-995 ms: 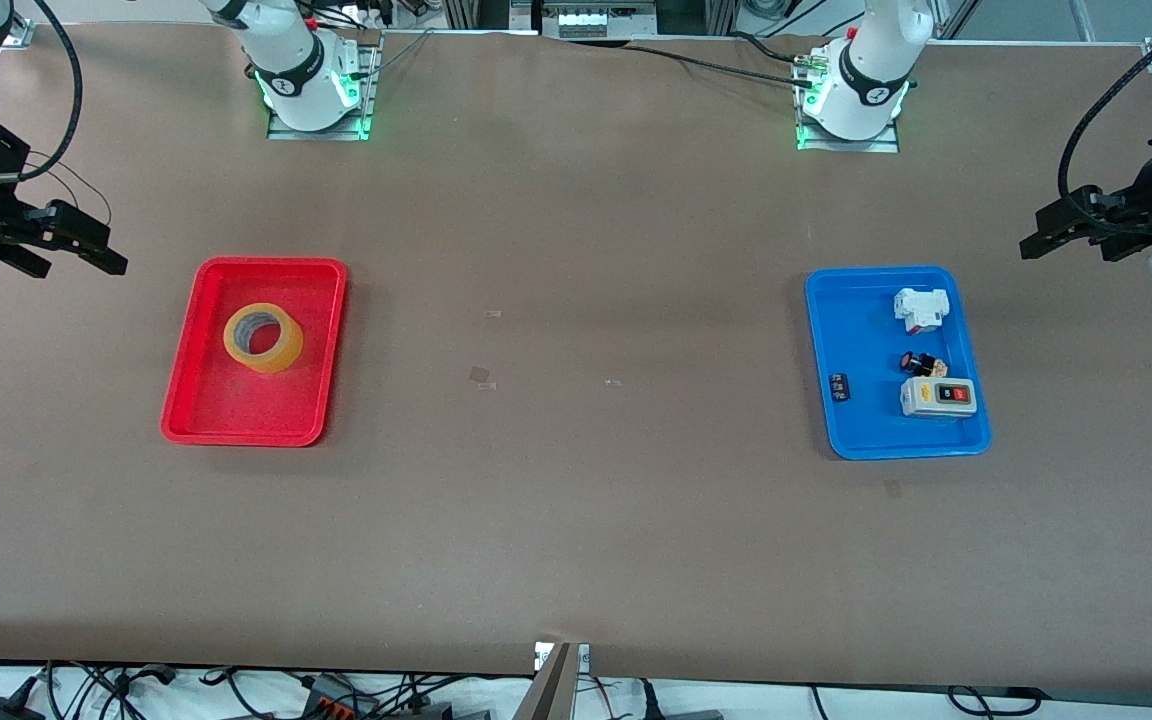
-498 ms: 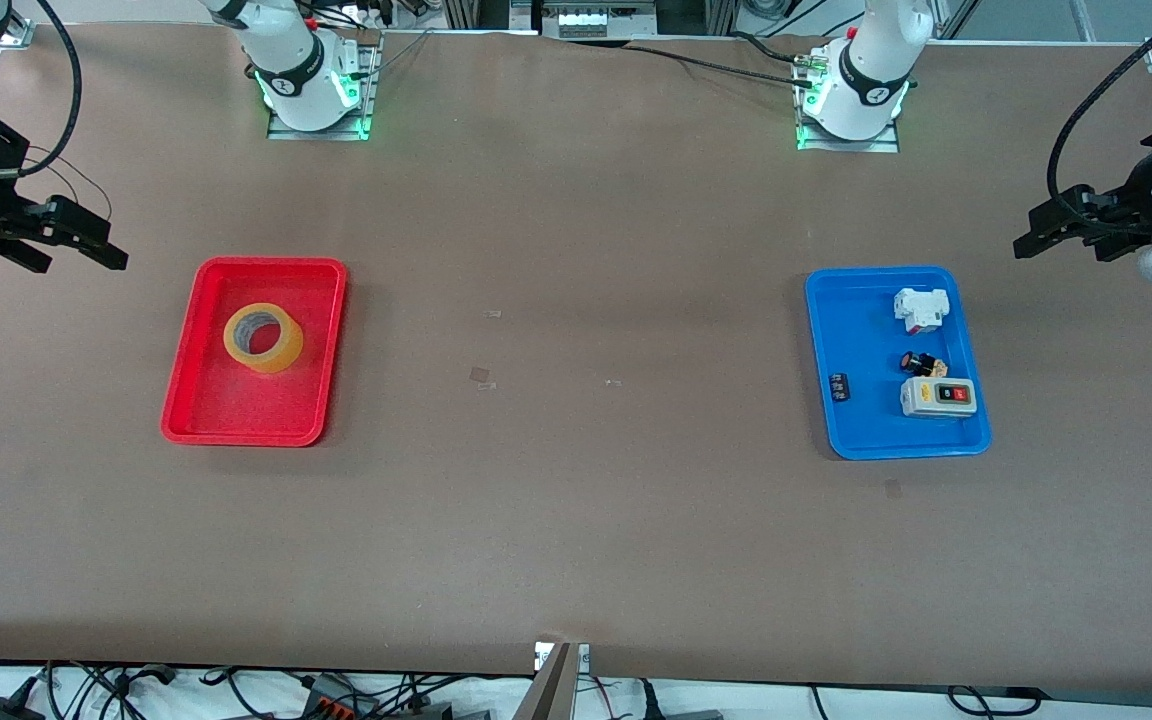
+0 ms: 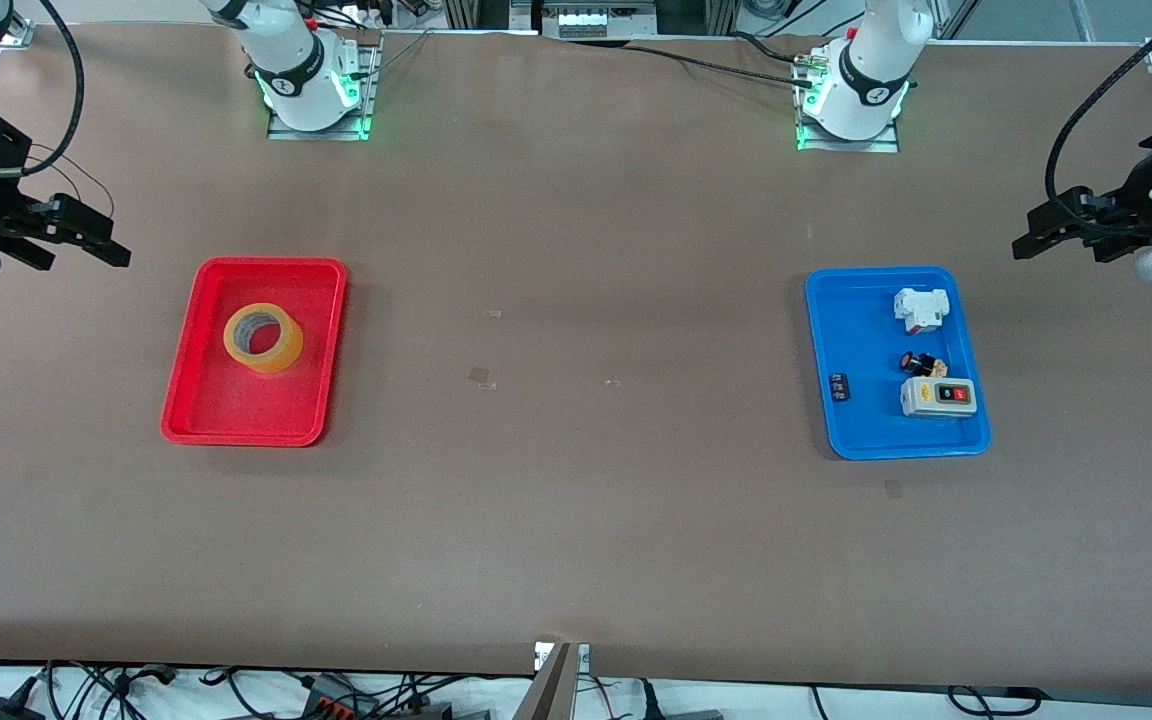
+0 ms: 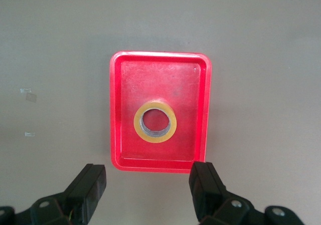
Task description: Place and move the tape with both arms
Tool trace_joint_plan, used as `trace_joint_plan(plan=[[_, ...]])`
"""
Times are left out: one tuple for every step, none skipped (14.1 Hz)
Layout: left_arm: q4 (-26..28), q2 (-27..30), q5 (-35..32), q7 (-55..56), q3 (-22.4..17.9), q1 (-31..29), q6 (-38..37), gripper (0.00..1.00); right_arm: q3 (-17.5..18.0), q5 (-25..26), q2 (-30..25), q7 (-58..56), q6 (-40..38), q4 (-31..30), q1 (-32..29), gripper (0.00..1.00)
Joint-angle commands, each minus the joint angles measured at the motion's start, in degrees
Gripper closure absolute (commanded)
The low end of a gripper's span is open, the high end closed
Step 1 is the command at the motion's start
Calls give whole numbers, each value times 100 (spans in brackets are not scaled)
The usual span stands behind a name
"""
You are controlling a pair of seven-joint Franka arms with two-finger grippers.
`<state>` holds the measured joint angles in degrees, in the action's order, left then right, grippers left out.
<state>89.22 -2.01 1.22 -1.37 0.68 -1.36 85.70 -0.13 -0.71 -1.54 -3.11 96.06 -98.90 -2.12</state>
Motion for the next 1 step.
trace_joint_plan(plan=[[-106, -45, -96, 58, 47, -22, -80, 0, 22, 18, -153, -49, -70, -59, -16, 0]])
